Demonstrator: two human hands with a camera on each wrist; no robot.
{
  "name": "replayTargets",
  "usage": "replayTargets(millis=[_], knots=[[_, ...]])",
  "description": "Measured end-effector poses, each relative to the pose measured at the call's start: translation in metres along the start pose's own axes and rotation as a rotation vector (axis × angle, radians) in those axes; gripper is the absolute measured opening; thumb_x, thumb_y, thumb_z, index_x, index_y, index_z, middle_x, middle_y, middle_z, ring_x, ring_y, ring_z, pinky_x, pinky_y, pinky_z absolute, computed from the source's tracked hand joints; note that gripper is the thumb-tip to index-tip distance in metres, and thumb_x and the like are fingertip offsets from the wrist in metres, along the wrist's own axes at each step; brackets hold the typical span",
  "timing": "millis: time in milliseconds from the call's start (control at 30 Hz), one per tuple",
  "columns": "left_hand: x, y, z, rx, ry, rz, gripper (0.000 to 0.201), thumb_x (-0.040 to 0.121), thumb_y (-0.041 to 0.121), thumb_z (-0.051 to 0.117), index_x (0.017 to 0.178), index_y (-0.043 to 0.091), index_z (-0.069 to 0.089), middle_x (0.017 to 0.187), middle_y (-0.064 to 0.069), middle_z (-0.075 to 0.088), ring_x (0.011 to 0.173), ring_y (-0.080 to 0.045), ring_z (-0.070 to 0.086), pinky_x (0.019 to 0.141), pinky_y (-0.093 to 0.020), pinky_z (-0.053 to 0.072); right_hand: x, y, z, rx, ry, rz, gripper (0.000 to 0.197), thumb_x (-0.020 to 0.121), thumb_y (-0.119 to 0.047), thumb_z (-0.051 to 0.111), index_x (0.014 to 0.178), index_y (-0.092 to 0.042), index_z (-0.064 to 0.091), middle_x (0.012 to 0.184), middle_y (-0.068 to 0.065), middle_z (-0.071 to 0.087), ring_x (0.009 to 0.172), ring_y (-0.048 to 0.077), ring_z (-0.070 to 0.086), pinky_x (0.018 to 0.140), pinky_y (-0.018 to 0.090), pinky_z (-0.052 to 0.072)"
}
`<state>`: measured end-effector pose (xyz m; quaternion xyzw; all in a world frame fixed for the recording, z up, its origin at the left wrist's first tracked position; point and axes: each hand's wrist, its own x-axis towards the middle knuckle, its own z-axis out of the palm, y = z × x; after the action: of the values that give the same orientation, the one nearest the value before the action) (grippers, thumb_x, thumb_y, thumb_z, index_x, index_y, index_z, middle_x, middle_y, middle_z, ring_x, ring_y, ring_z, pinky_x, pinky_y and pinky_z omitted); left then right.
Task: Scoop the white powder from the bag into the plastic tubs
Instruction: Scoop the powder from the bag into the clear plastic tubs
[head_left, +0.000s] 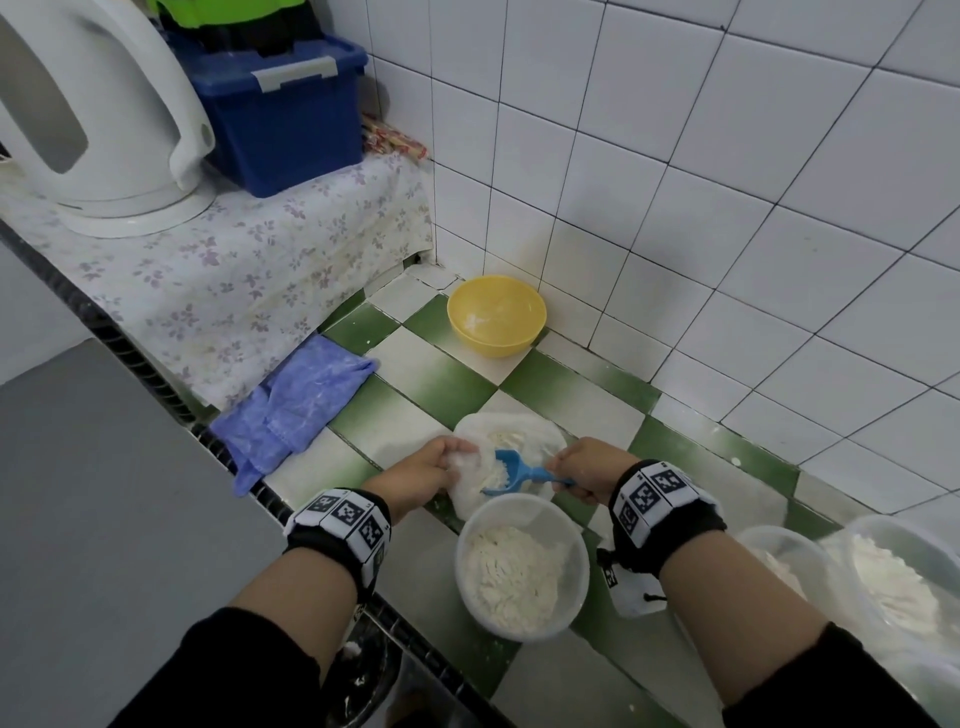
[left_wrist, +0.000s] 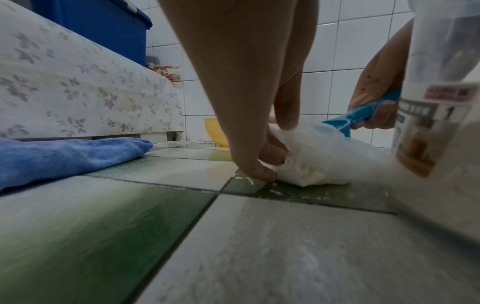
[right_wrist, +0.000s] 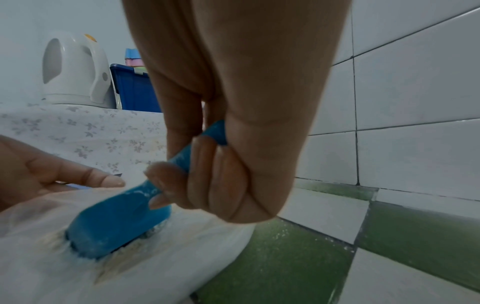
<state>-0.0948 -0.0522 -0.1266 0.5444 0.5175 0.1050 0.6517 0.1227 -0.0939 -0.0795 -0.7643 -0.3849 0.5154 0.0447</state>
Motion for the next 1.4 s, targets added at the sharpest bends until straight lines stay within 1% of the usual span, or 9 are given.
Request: replayTargets(millis=[100, 267, 500, 733, 900, 1067, 1233, 1333, 1400], knots=[[-0.001, -0.003, 0.001, -0.110, 0.077, -0.012, 0.035, 0.098, -0.005, 0.040, 0.120, 0.020, 0.052, 0.122, -0.011, 0.057, 0.113, -0.025, 0.058, 0.099, -0.039, 0.051, 0.001, 0.005, -0.002, 0.017, -0.022, 0.000, 0.030, 0.097, -0.022, 0.046, 0.101, 0.002, 0.064, 0.080, 0.010, 0.057, 0.053, 0.014, 0.039, 0.054, 0.026, 0.034], [-0.004, -0.007, 0.000, -0.116, 0.259, -0.057, 0.032, 0.097, 0.001, 0.041, 0.122, 0.018, 0.051, 0.110, -0.008, 0.057, 0.086, -0.020, 0.058, 0.074, -0.032, 0.054, 0.000, 0.013, -0.007, 0.050, 0.093, -0.019, 0.024, 0.093, -0.020, 0.054, 0.070, -0.014, 0.053, 0.060, 0.003, 0.051, 0.050, 0.013, 0.044, 0.048, 0.024, 0.036], [-0.012, -0.007, -0.006, -0.096, 0.327, -0.057, 0.035, 0.096, -0.002, 0.042, 0.128, 0.011, 0.051, 0.116, -0.013, 0.054, 0.090, -0.022, 0.055, 0.065, -0.028, 0.051, -0.012, 0.008, -0.009, -0.083, 0.125, -0.023, 0.027, 0.093, -0.021, 0.054, 0.067, -0.018, 0.049, 0.061, -0.001, 0.050, 0.050, 0.010, 0.045, 0.046, 0.020, 0.036], [-0.025, -0.008, -0.009, -0.120, 0.239, -0.007, 0.036, 0.096, -0.001, 0.045, 0.122, 0.019, 0.061, 0.114, -0.006, 0.062, 0.087, -0.012, 0.060, 0.066, -0.019, 0.048, -0.020, 0.006, -0.012, 0.021, 0.048, 0.044, 0.024, 0.096, -0.019, 0.049, 0.095, 0.001, 0.062, 0.082, 0.012, 0.052, 0.053, 0.014, 0.036, 0.053, 0.026, 0.032], [-0.031, -0.003, -0.006, -0.176, 0.230, -0.051, 0.031, 0.099, 0.009, 0.046, 0.121, 0.022, 0.062, 0.111, 0.000, 0.064, 0.095, -0.011, 0.060, 0.072, -0.023, 0.046, -0.040, 0.009, -0.022, 0.333, 0.032, -0.049, 0.020, 0.097, -0.008, 0.042, 0.092, 0.002, 0.059, 0.064, 0.007, 0.049, 0.050, 0.012, 0.030, 0.049, 0.024, 0.025], [-0.036, 0.001, 0.000, -0.202, 0.232, -0.091, 0.030, 0.099, 0.011, 0.047, 0.124, 0.021, 0.062, 0.114, 0.000, 0.063, 0.102, -0.015, 0.058, 0.070, -0.025, 0.043, -0.066, 0.012, -0.036, 0.431, 0.021, -0.158, 0.019, 0.093, -0.009, 0.045, 0.093, 0.001, 0.061, 0.058, 0.004, 0.051, 0.049, 0.012, 0.031, 0.048, 0.023, 0.024], [-0.040, -0.005, 0.010, -0.211, 0.222, -0.107, 0.028, 0.100, 0.012, 0.048, 0.124, 0.018, 0.061, 0.108, -0.003, 0.063, 0.096, -0.016, 0.058, 0.081, -0.030, 0.044, -0.094, 0.023, -0.047, 0.378, -0.005, -0.242, 0.020, 0.087, -0.010, 0.049, 0.090, 0.003, 0.064, 0.059, 0.007, 0.050, 0.044, 0.011, 0.033, 0.040, 0.020, 0.026], [-0.041, -0.009, 0.015, -0.229, 0.243, -0.111, 0.027, 0.099, 0.011, 0.051, 0.123, 0.017, 0.061, 0.099, -0.002, 0.063, 0.082, -0.013, 0.060, 0.089, -0.033, 0.045, -0.109, 0.030, -0.049, 0.288, 0.003, -0.266, 0.021, 0.083, -0.010, 0.051, 0.087, 0.004, 0.066, 0.059, 0.008, 0.051, 0.045, 0.012, 0.033, 0.043, 0.022, 0.024], [-0.042, -0.010, 0.017, -0.242, 0.251, -0.111, 0.027, 0.099, 0.012, 0.052, 0.123, 0.016, 0.062, 0.095, 0.000, 0.062, 0.076, -0.009, 0.058, 0.088, -0.032, 0.046, -0.120, 0.032, -0.047, 0.184, 0.028, -0.277, 0.018, 0.078, -0.013, 0.056, 0.081, 0.000, 0.068, 0.057, 0.007, 0.052, 0.046, 0.013, 0.033, 0.046, 0.024, 0.023]])
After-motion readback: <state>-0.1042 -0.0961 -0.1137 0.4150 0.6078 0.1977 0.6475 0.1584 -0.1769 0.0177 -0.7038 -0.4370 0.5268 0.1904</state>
